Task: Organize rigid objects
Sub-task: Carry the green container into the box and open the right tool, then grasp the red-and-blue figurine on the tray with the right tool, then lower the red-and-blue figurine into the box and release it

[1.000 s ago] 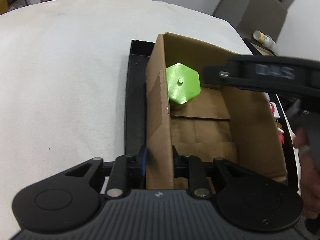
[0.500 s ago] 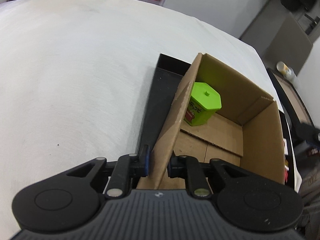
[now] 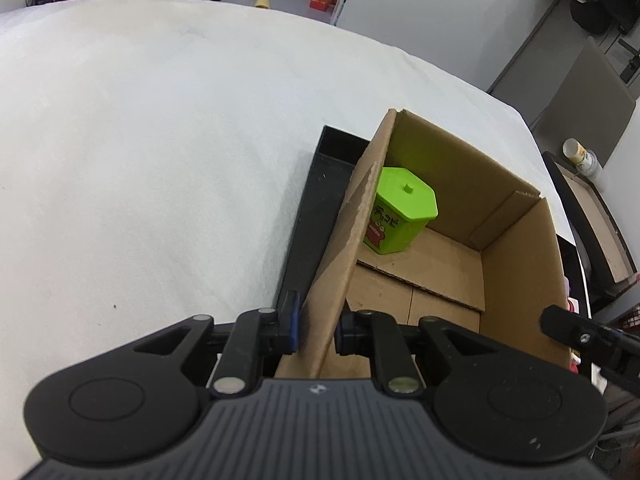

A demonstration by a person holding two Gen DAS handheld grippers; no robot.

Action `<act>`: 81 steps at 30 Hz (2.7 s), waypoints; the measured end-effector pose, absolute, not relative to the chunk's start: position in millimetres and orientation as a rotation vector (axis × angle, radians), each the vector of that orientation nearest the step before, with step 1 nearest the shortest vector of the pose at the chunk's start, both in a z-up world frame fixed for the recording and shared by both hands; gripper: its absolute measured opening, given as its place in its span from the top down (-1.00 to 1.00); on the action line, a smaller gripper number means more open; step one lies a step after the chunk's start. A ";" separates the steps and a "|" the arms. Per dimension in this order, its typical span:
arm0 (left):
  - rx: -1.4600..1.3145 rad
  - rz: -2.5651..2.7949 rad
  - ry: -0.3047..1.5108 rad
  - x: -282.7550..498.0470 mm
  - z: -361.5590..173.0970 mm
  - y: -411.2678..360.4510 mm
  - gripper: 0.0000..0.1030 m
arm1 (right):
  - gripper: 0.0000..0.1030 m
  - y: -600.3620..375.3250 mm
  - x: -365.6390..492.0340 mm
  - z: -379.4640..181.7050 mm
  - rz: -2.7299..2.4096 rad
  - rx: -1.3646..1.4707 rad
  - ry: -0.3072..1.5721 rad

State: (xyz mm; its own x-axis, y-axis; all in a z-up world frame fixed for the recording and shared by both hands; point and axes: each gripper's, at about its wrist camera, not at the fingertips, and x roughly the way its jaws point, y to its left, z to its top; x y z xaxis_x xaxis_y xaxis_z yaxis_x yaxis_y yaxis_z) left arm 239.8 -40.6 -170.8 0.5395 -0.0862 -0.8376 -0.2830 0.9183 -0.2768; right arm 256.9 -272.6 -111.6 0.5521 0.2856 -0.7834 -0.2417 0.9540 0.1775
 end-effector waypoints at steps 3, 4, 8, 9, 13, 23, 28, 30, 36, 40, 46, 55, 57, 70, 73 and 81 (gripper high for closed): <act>-0.424 0.124 1.000 239.8 -170.9 -40.1 0.71 | 0.12 -283.7 258.0 -107.3 0.286 0.064 0.918; -0.428 0.120 1.001 241.2 -170.5 -42.7 0.71 | 0.10 -289.3 259.0 -107.1 0.292 0.083 0.919; -0.407 0.104 0.998 241.3 -170.0 -51.5 0.71 | 0.06 -303.9 258.9 -108.3 0.274 0.099 0.925; -0.402 0.105 0.998 241.7 -170.3 -52.6 0.71 | 0.06 -306.6 258.2 -108.4 0.270 0.101 0.925; -0.407 0.128 0.993 243.8 -169.2 -48.7 0.70 | 0.02 -319.2 257.0 -104.4 0.259 0.129 0.917; -0.451 0.232 0.977 245.9 -164.3 -35.1 0.71 | 0.02 -367.5 260.1 -114.9 0.141 0.097 0.926; -0.435 0.248 0.975 244.3 -162.0 -34.4 0.70 | 0.02 -394.4 261.0 -132.9 0.051 0.065 0.947; -0.421 0.238 0.988 246.4 -162.8 -39.3 0.70 | 0.01 -403.3 262.4 -141.2 0.026 0.064 0.962; -0.350 0.182 1.016 256.9 -163.3 -54.5 0.69 | 0.00 -420.2 267.6 -165.4 -0.021 0.060 1.004; -0.289 0.161 0.999 257.6 -156.8 -59.2 0.67 | 0.00 -422.4 273.0 -176.6 -0.023 0.060 1.018; -0.288 0.135 0.996 253.4 -151.0 -56.3 0.65 | 0.04 -420.6 282.9 -191.0 -0.050 0.045 1.047; -0.291 0.097 0.976 241.4 -144.4 -52.8 0.68 | 0.27 -408.1 277.7 -175.3 -0.038 0.036 1.039; -0.286 0.093 0.963 240.6 -142.7 -52.6 0.72 | 0.27 -401.1 275.9 -166.3 -0.022 0.030 1.022; -0.316 0.068 0.941 237.2 -143.3 -47.4 0.75 | 0.27 -342.5 277.2 -100.9 0.105 0.017 0.885; -0.318 0.061 0.937 236.8 -143.9 -46.2 0.75 | 0.27 -327.5 280.5 -91.6 0.132 0.010 0.860; -0.330 0.045 0.931 235.7 -144.9 -43.3 0.75 | 0.27 -290.1 291.5 -76.8 0.207 -0.004 0.818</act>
